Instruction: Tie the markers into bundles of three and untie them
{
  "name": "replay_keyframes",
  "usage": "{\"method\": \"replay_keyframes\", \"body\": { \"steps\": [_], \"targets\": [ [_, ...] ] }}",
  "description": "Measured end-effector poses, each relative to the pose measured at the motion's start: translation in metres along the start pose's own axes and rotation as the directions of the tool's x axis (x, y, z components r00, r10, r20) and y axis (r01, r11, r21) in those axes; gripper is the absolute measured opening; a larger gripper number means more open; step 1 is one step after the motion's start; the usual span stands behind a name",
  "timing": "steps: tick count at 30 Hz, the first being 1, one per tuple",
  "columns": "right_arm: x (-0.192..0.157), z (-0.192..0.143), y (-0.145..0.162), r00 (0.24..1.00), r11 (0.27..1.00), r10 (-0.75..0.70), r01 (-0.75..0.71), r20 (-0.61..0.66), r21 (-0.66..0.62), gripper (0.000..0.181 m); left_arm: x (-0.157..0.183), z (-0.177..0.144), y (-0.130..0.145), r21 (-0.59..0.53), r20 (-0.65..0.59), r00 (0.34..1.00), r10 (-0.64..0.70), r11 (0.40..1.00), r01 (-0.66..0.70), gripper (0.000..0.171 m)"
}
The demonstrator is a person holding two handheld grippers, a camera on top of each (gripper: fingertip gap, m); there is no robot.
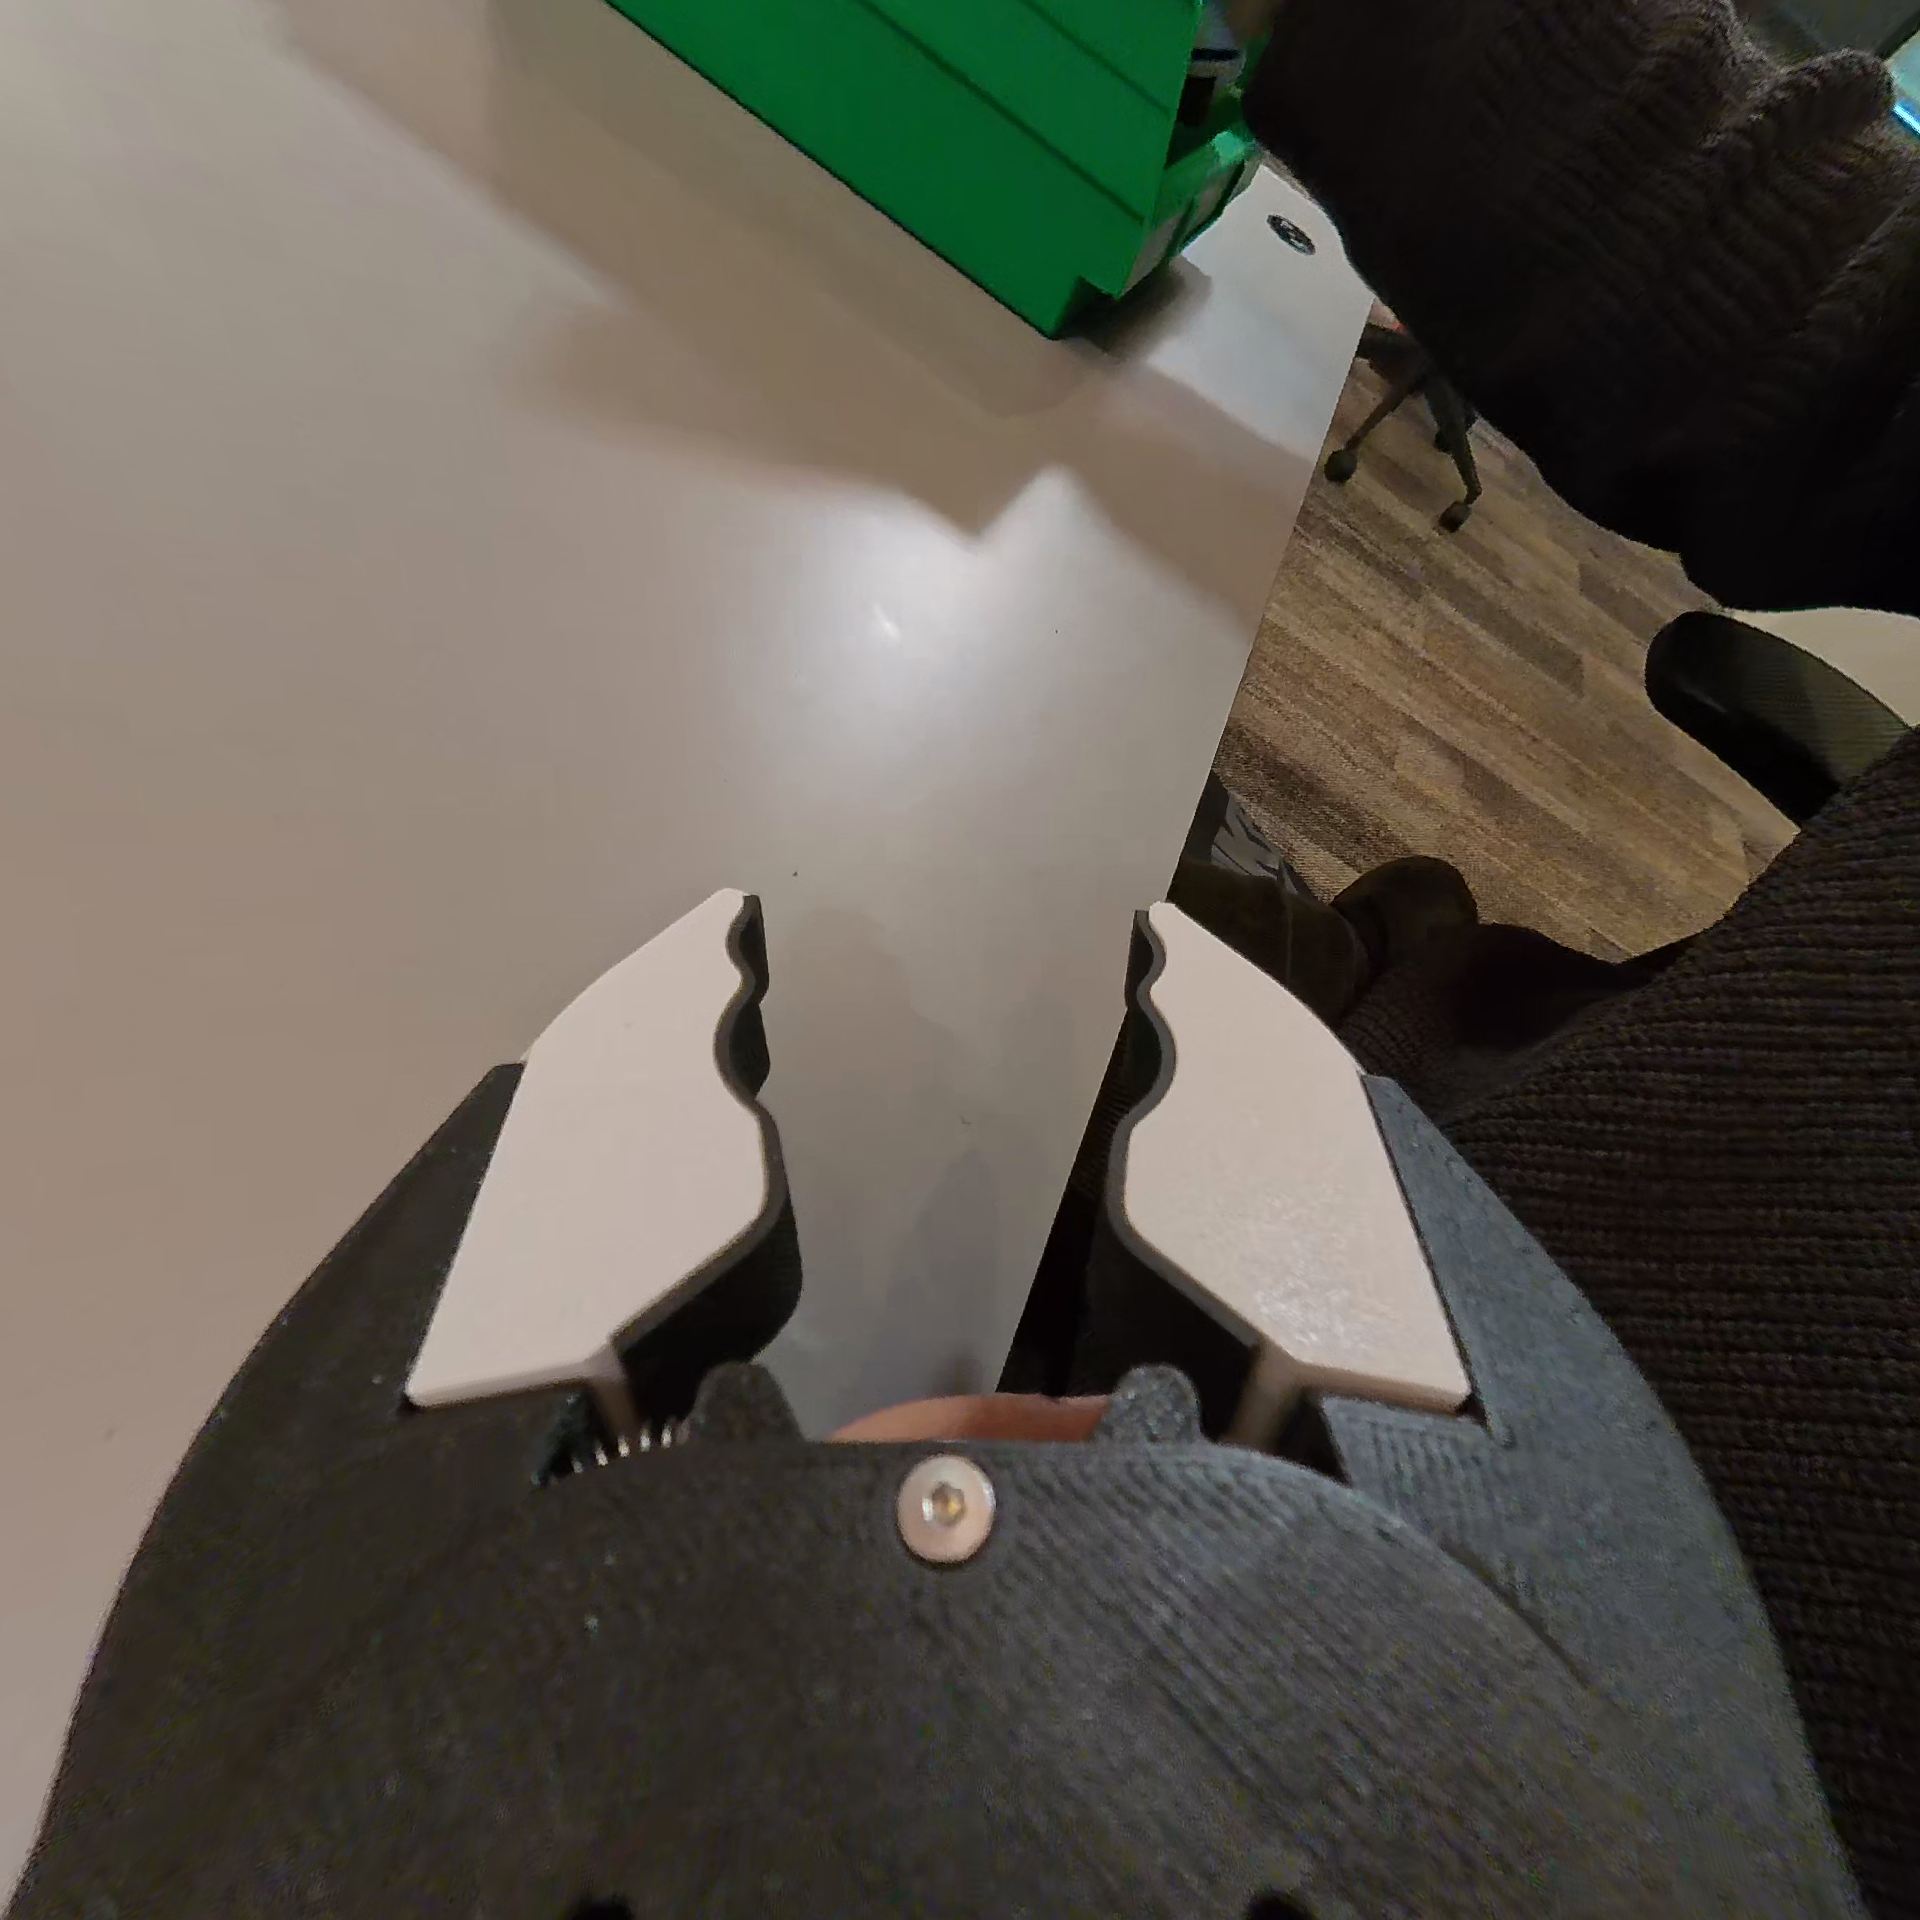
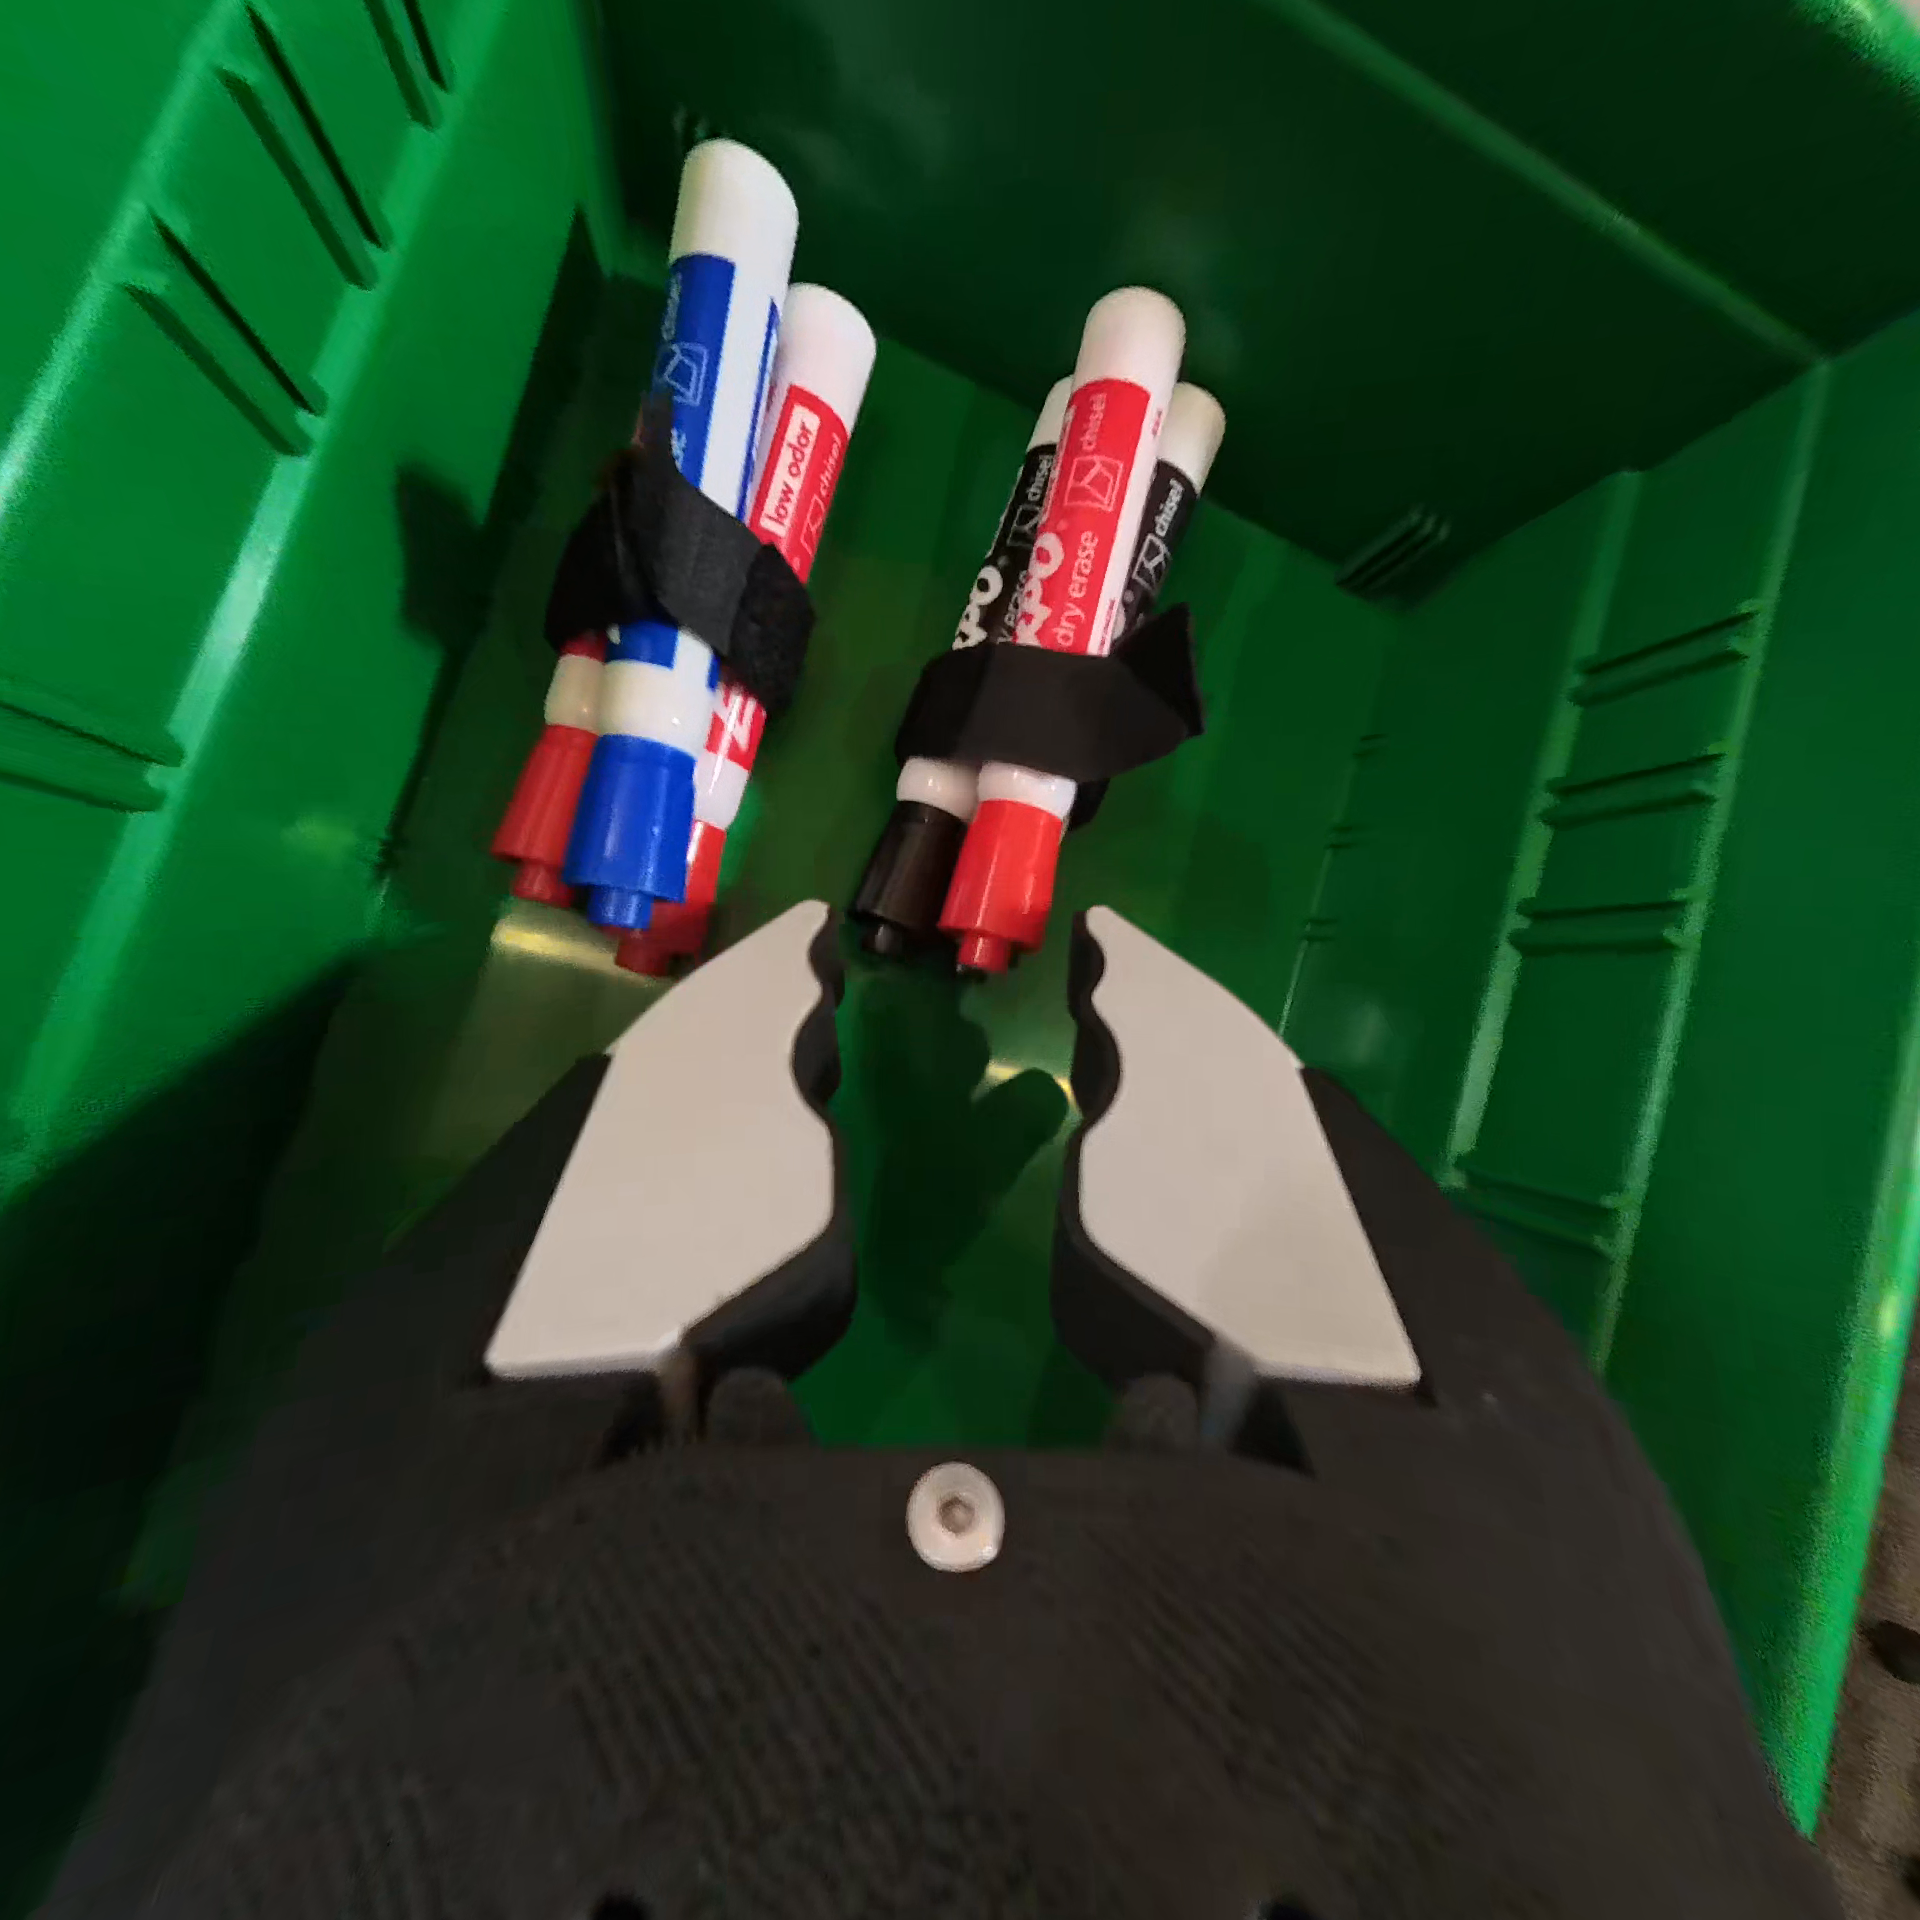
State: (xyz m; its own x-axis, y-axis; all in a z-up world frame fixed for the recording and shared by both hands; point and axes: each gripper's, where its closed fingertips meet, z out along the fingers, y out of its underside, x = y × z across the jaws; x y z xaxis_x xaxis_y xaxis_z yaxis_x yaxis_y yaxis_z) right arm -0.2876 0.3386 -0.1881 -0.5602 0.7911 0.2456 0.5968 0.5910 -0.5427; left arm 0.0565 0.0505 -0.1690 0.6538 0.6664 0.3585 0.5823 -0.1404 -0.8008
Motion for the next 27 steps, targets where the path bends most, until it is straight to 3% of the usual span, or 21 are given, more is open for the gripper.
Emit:
{"method": "replay_keyframes", "body": {
  "steps": [6, 24, 27],
  "targets": [
    [0.0052, -0.0001, 0.0045, 0.995, 0.998, -0.063, 0.062, -0.083, -0.012, 0.034, 0.0, 0.0009, 0.0017, -0.009, -0.002, 1.0, -0.003, 1.0, 0.003, 0.067],
    [0.0081, -0.0038, 0.0056, 0.982, 0.991, -0.134, 0.131, -0.131, -0.032, 0.034, 0.0005, 0.002, 0.0041, -0.023, 0.001, 1.0, 0.002, 1.0, -0.002, 0.068],
    [0.0101, -0.0084, 0.0038, 0.98, 0.991, -0.135, 0.133, -0.145, -0.021, 0.041, 0.0008, 0.0018, 0.0037, -0.022, 0.002, 1.0, 0.004, 1.0, -0.004, 0.067]
  ]
}}
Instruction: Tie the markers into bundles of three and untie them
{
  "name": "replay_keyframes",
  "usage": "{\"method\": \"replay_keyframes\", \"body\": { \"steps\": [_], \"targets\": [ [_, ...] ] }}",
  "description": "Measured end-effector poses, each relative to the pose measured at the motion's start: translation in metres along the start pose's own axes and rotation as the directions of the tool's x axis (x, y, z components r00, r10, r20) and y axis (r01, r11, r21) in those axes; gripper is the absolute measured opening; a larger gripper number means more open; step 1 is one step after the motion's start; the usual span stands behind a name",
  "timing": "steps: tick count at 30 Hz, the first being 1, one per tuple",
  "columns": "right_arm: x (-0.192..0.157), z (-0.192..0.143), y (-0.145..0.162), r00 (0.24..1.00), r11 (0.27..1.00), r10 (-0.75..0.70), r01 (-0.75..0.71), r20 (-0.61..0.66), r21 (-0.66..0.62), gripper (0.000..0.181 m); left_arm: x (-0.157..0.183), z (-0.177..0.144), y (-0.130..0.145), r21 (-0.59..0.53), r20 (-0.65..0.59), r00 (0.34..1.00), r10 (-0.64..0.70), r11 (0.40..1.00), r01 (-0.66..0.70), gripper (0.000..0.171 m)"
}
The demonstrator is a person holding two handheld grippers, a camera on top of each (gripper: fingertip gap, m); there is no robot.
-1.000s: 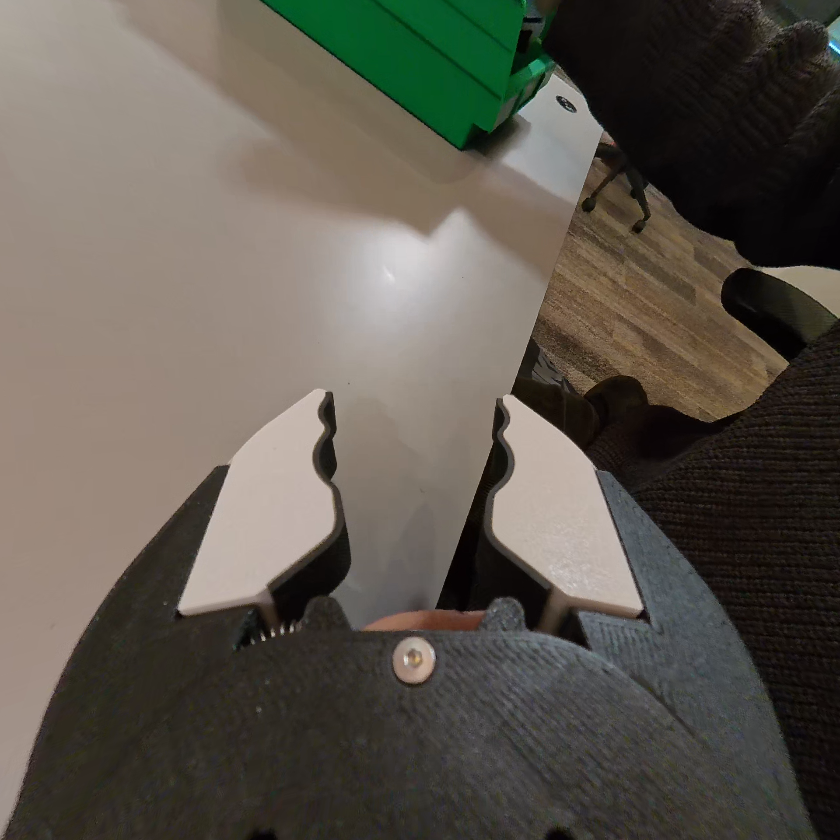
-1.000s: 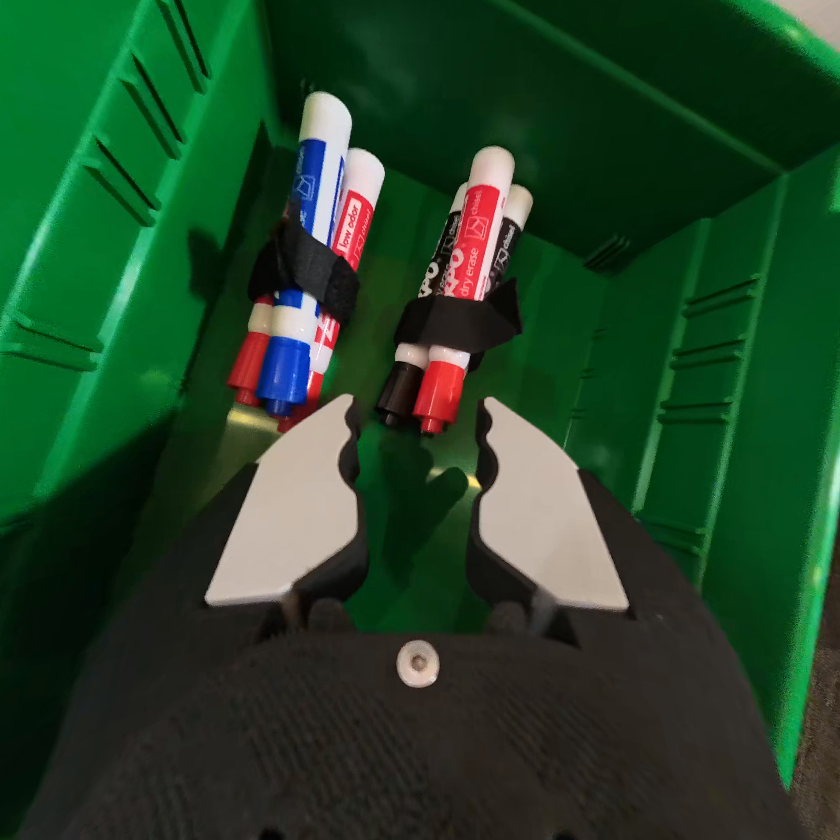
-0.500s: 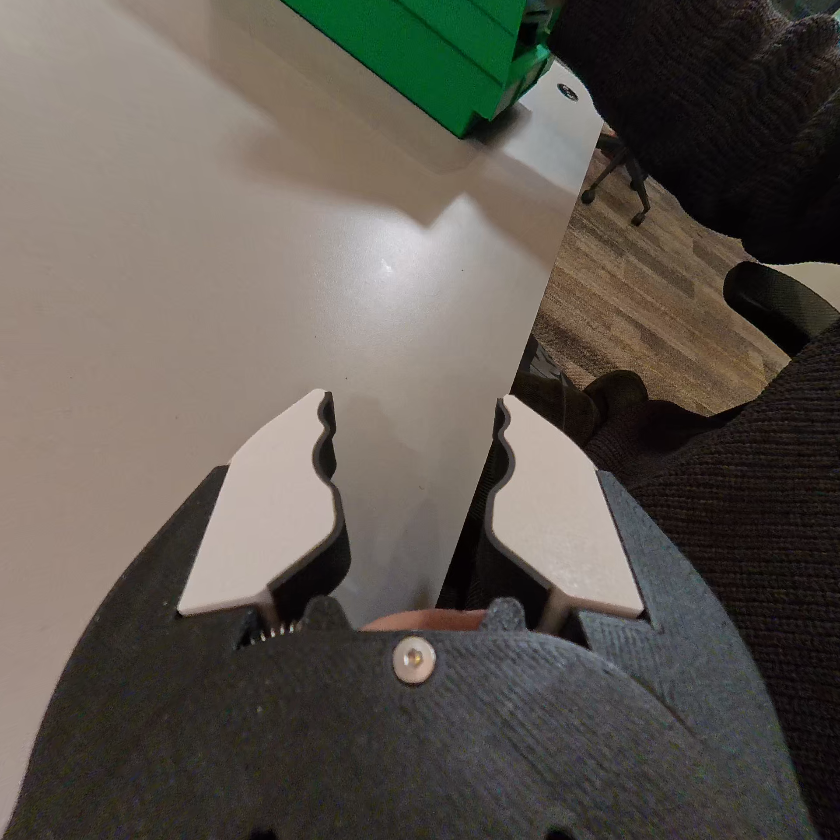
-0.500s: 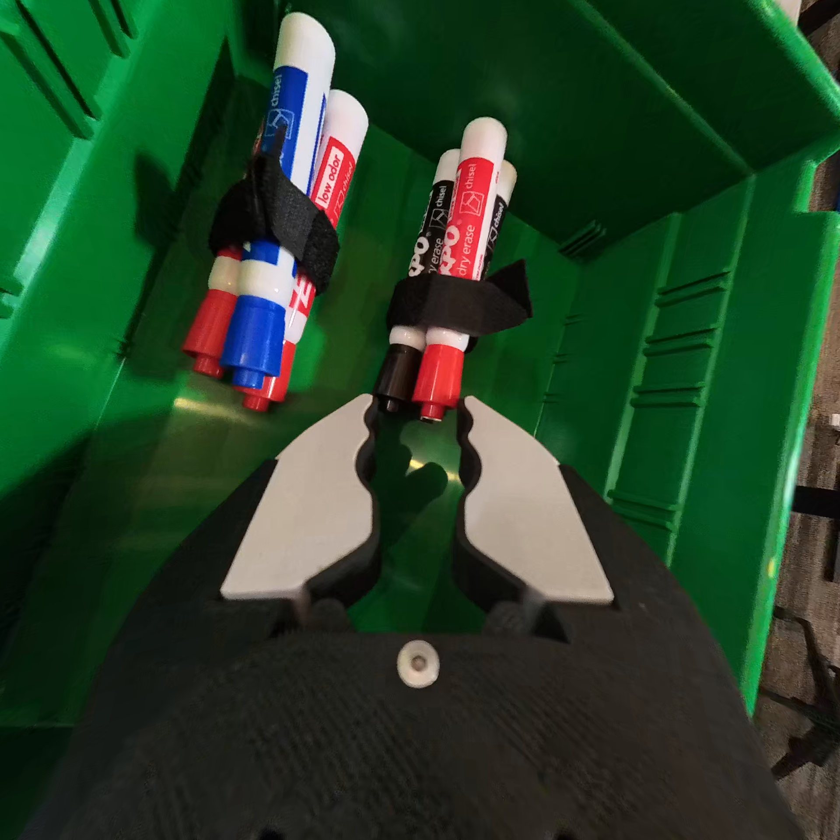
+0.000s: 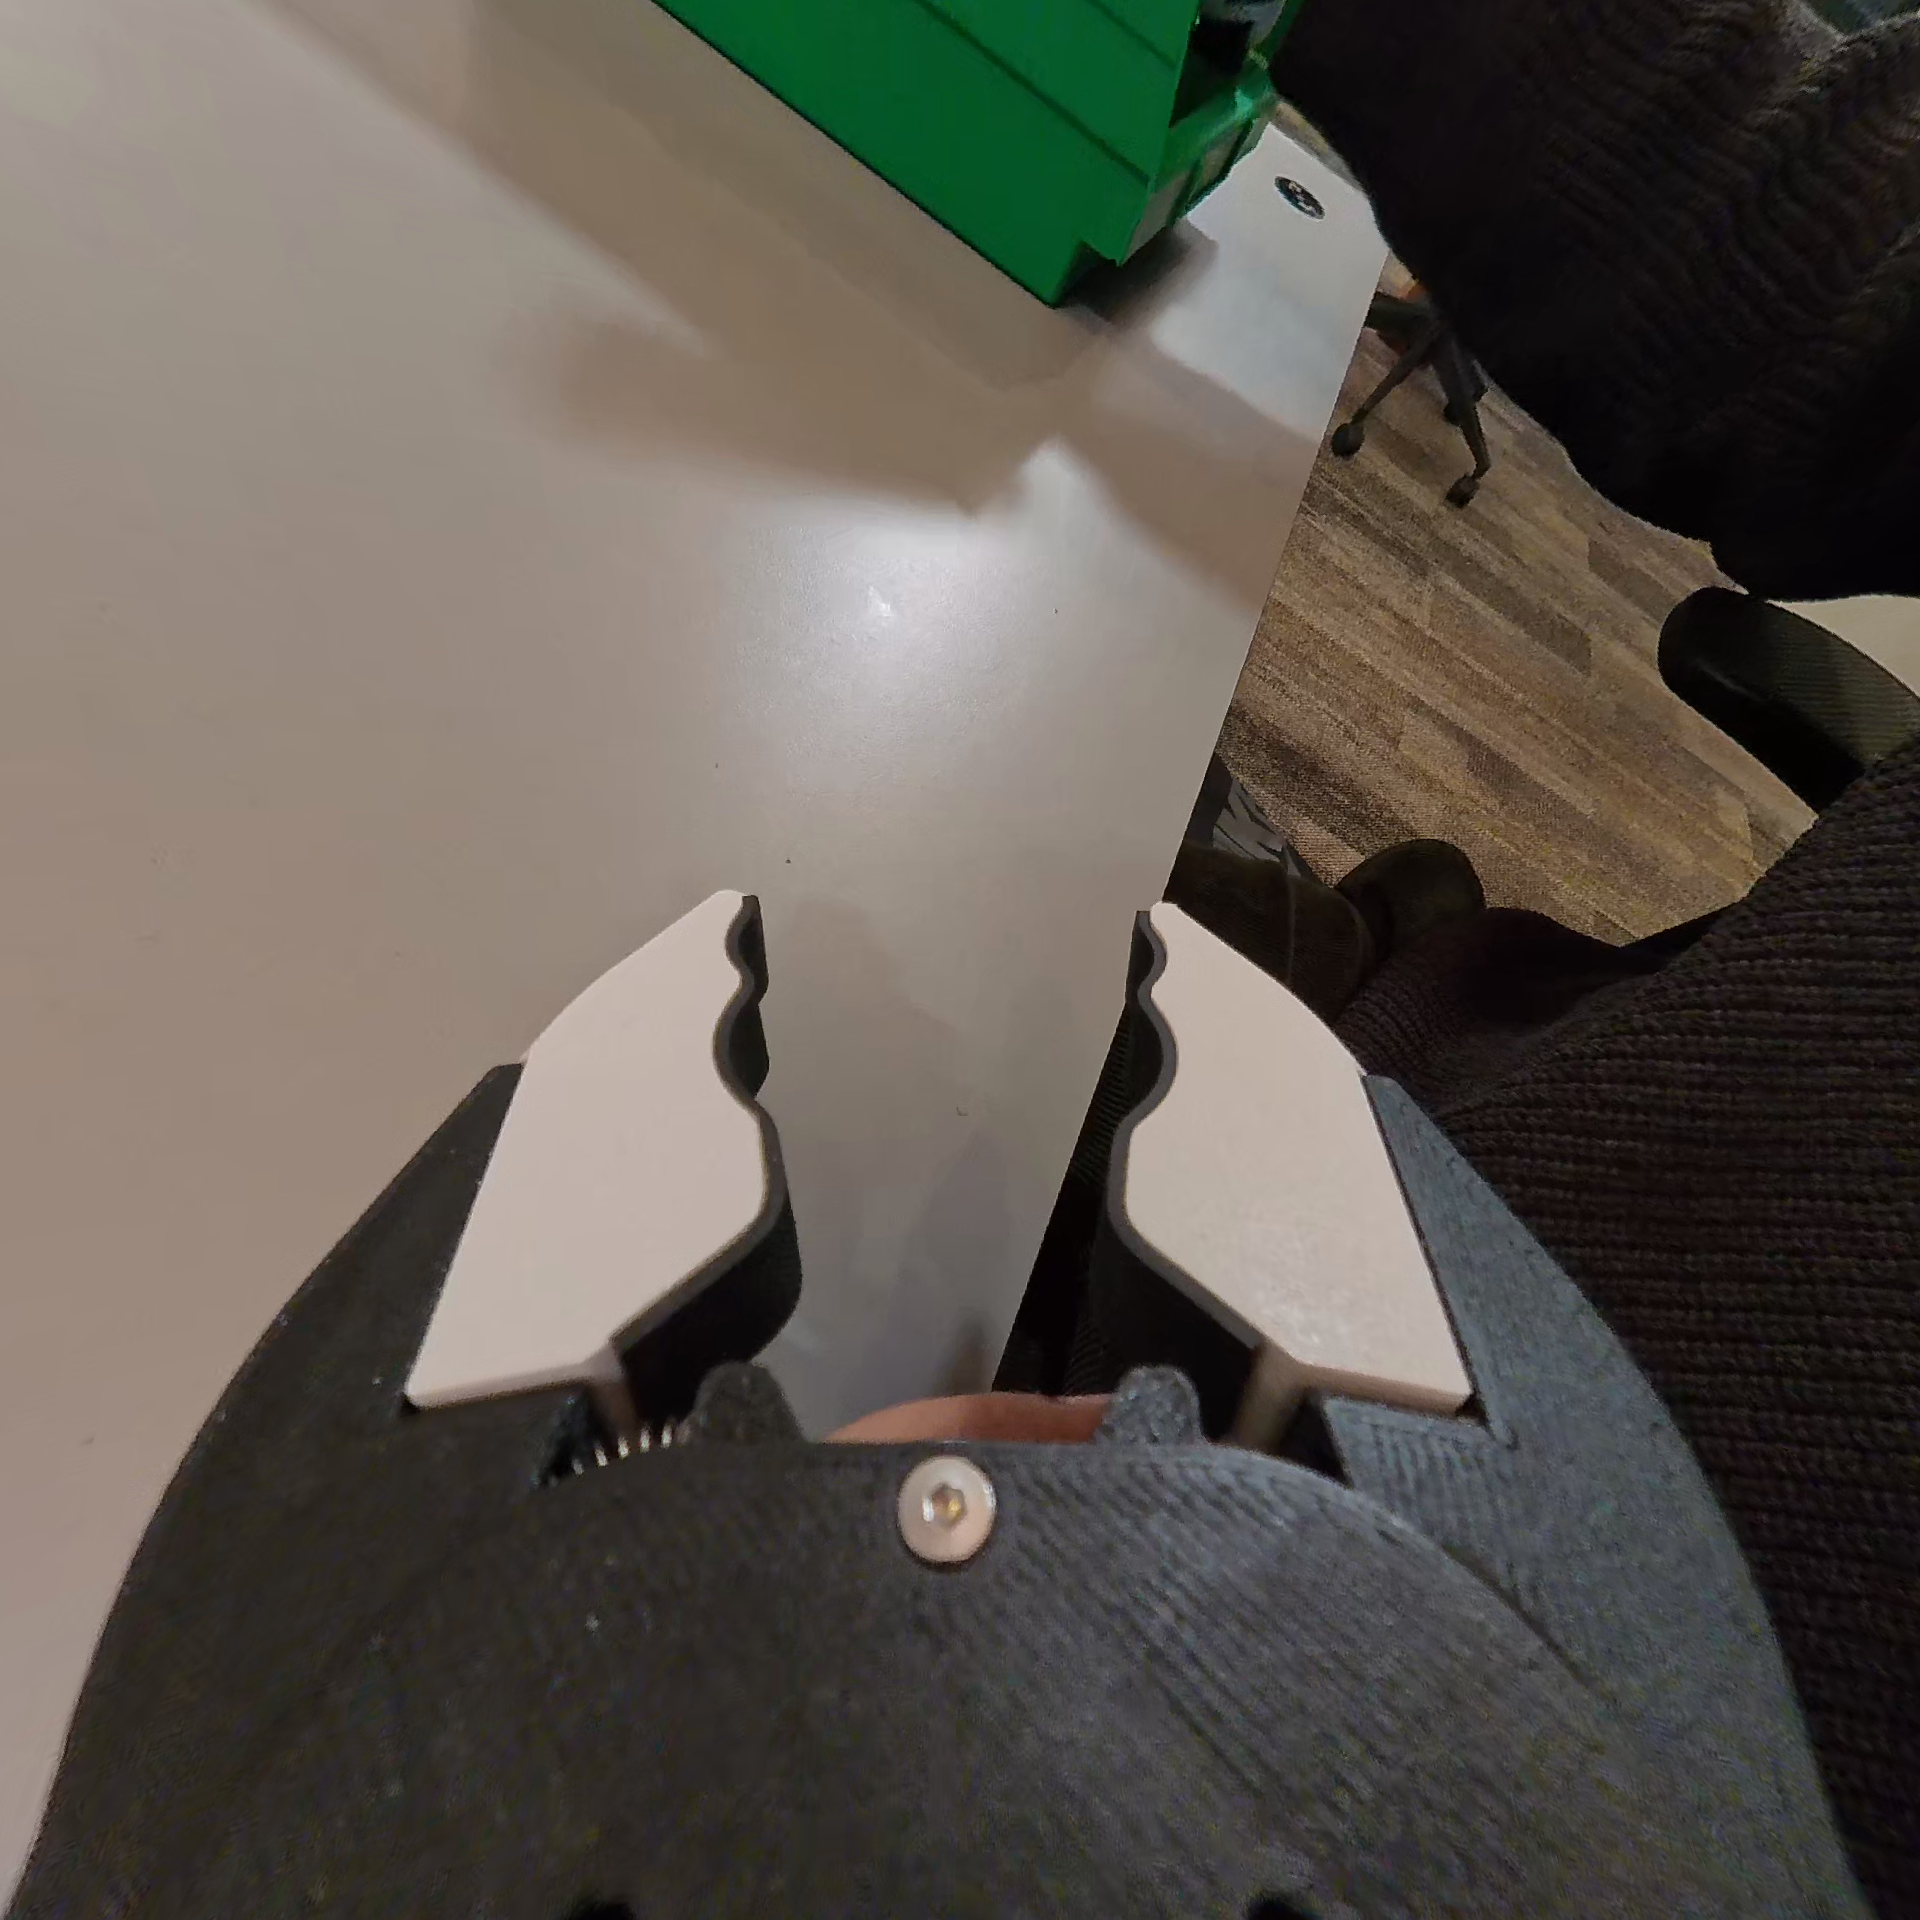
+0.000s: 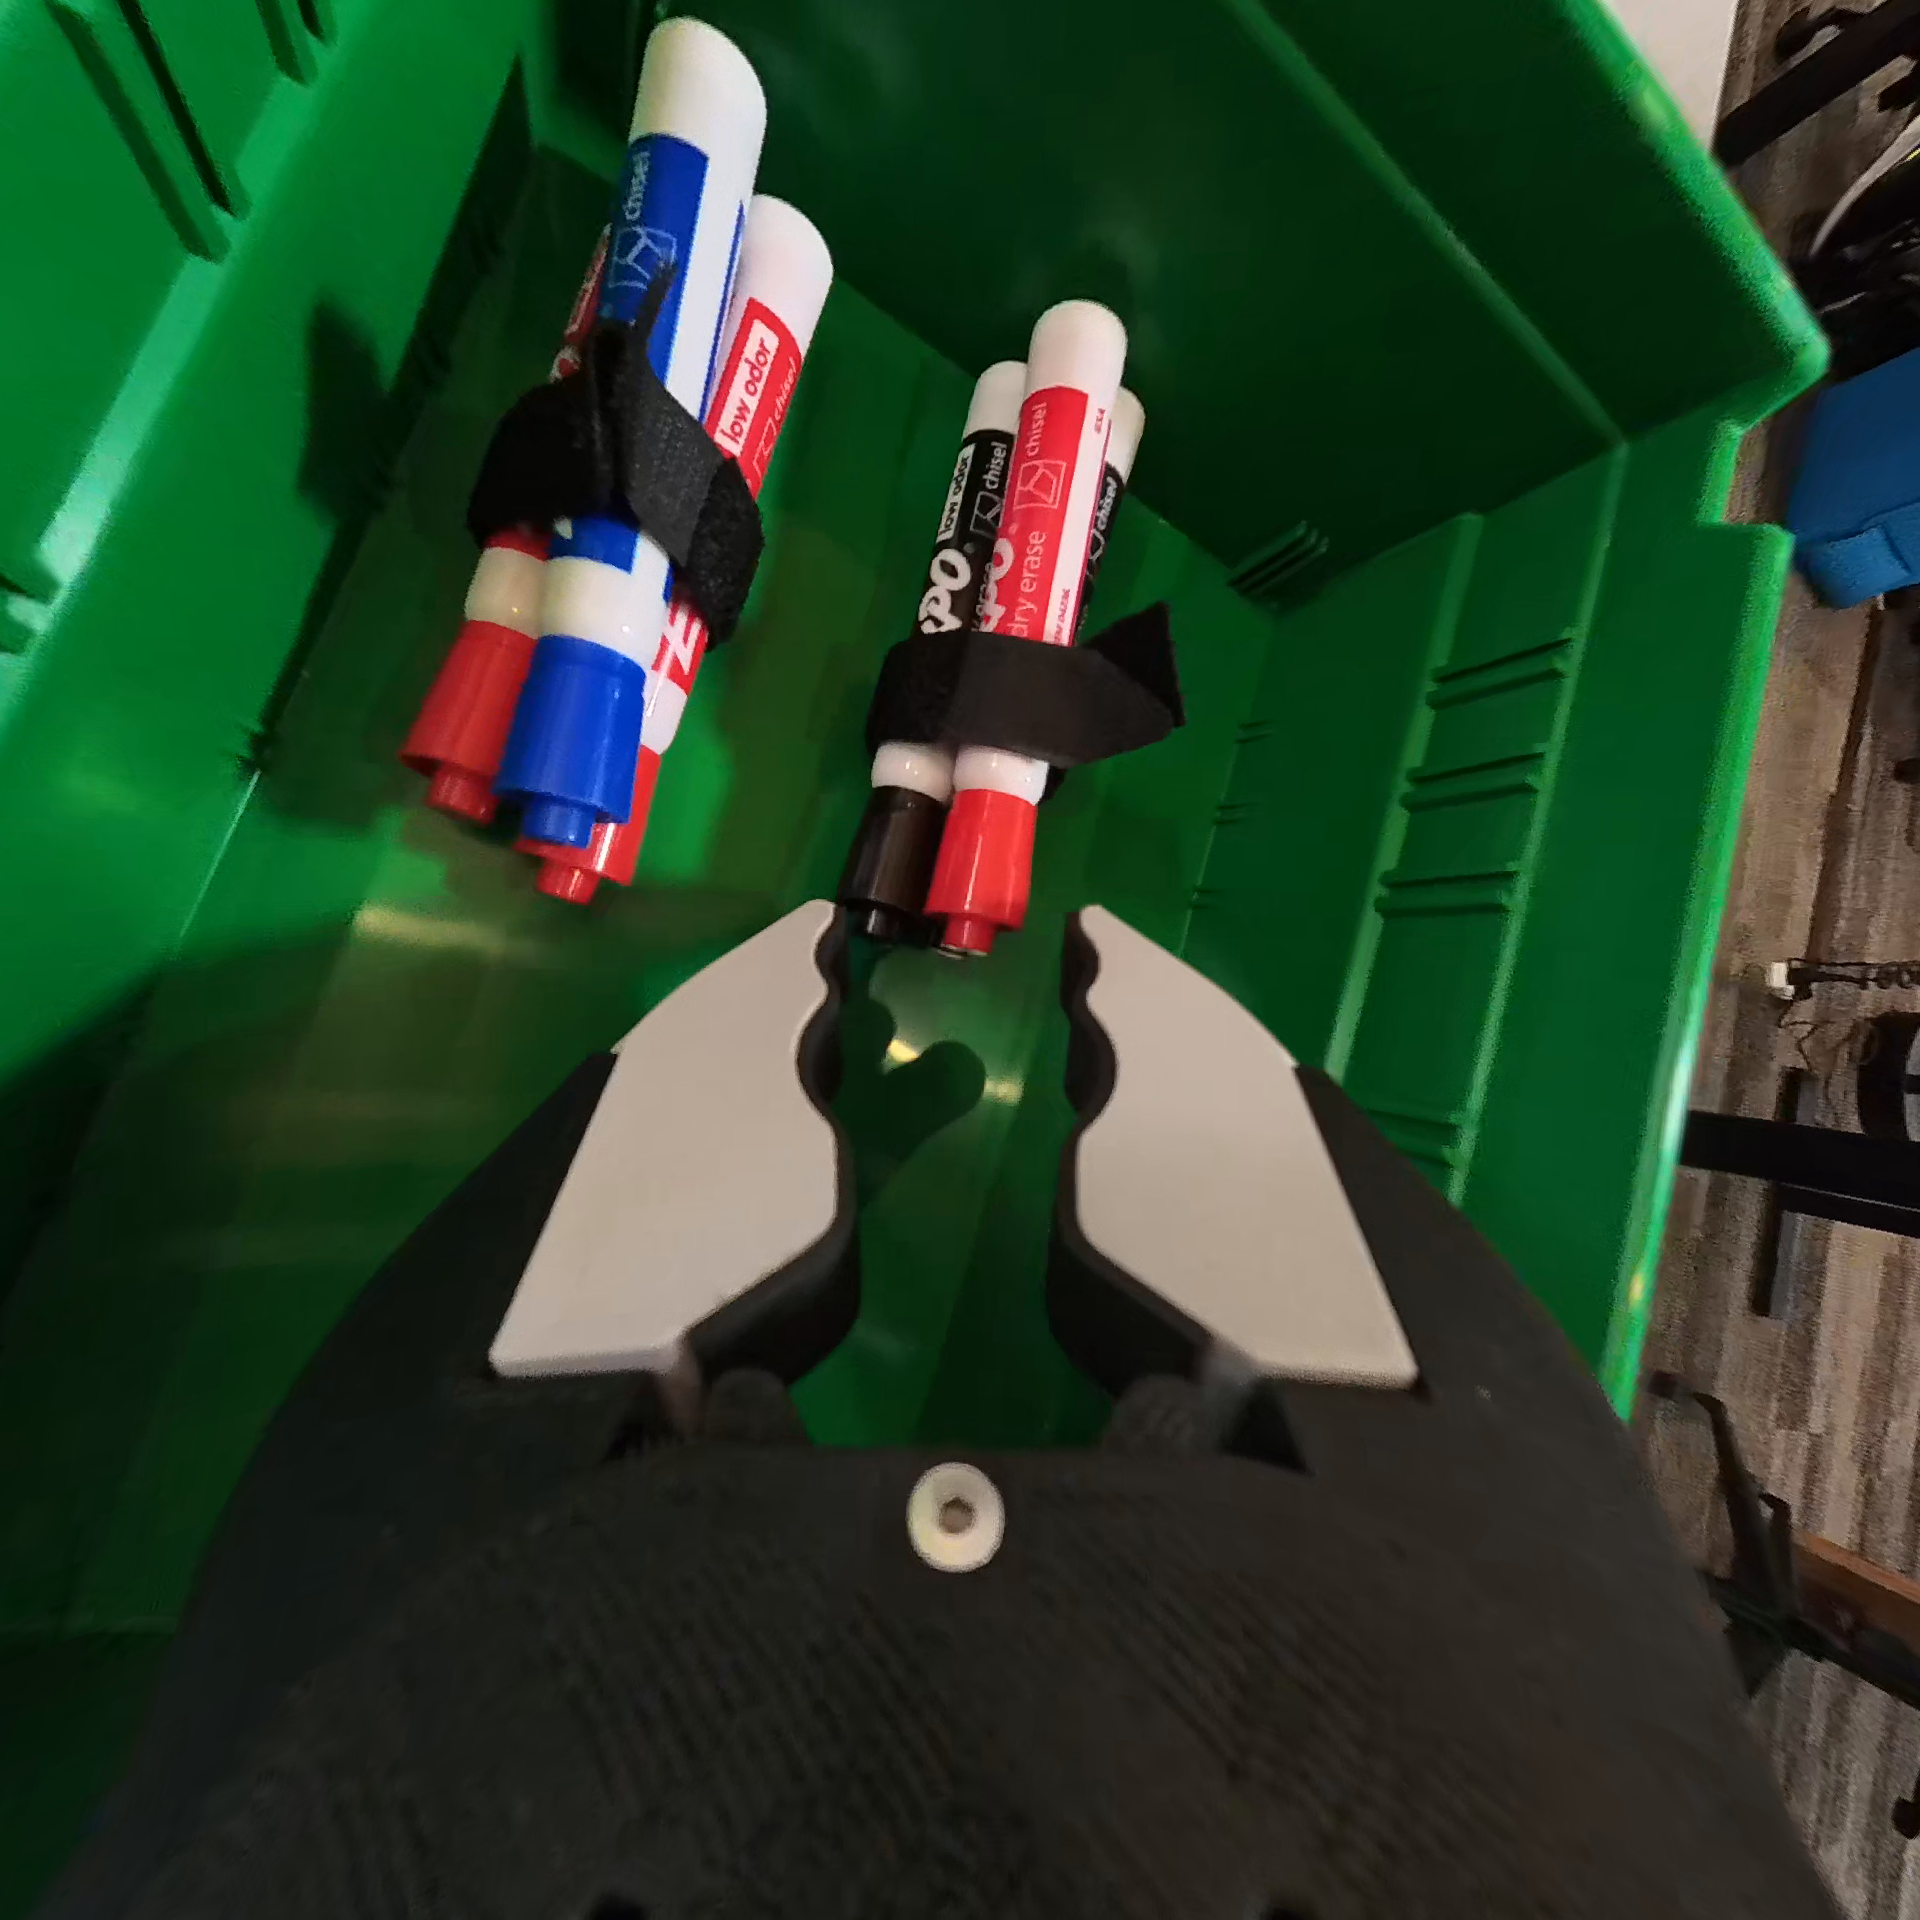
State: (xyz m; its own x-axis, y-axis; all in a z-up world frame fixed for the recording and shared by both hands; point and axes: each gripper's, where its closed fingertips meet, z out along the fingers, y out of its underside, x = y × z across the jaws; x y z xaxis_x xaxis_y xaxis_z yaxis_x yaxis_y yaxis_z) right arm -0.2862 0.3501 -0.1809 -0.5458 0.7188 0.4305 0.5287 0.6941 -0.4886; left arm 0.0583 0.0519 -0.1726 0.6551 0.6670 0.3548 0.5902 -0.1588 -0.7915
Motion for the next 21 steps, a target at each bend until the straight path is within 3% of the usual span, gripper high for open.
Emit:
{"method": "replay_keyframes", "body": {
  "steps": [6, 8, 10, 13, 16, 18, 19, 21],
  "targets": [
    [0.01, -0.029, -0.006, 0.998, 0.995, 0.048, -0.045, -0.034, 0.093, 0.044, 0.0, -0.001, -0.001, 0.005, 0.001, 1.0, 0.003, 1.0, -0.003, 0.067],
    [0.013, -0.051, -0.012, 0.994, 0.979, 0.097, -0.087, -0.045, 0.186, 0.043, 0.001, -0.001, -0.002, 0.008, 0.003, 1.0, 0.006, 1.0, -0.006, 0.067],
    [0.004, -0.082, -0.021, 0.985, 0.932, 0.172, -0.171, 0.025, 0.319, 0.038, 0.0, -0.001, -0.002, 0.011, 0.005, 1.0, 0.008, 1.0, -0.008, 0.067],
    [-0.044, -0.148, -0.039, 0.911, 0.775, 0.23, -0.384, 0.342, 0.501, 0.035, 0.0, -0.002, -0.005, 0.023, 0.008, 1.0, 0.008, 1.0, -0.008, 0.067],
    [-0.089, -0.215, -0.044, 0.843, 0.594, 0.183, -0.505, 0.506, 0.627, 0.03, -0.001, -0.004, -0.008, 0.044, 0.015, 1.0, 0.0, 0.999, -0.001, 0.068],
    [-0.128, -0.244, -0.041, 0.775, 0.481, 0.161, -0.602, 0.611, 0.637, 0.025, -0.006, -0.005, -0.012, 0.064, 0.059, 0.998, -0.001, 0.998, -0.003, 0.077],
    [-0.151, -0.251, -0.038, 0.729, 0.452, 0.152, -0.652, 0.667, 0.609, 0.025, -0.009, -0.007, -0.015, 0.08, 0.084, 0.996, 0.006, 0.997, -0.013, 0.077],
    [-0.204, -0.254, -0.032, 0.652, 0.504, 0.096, -0.683, 0.752, 0.528, 0.029, -0.013, -0.013, -0.022, 0.113, 0.13, 0.991, 0.025, 0.993, -0.04, 0.077]
  ]
}}
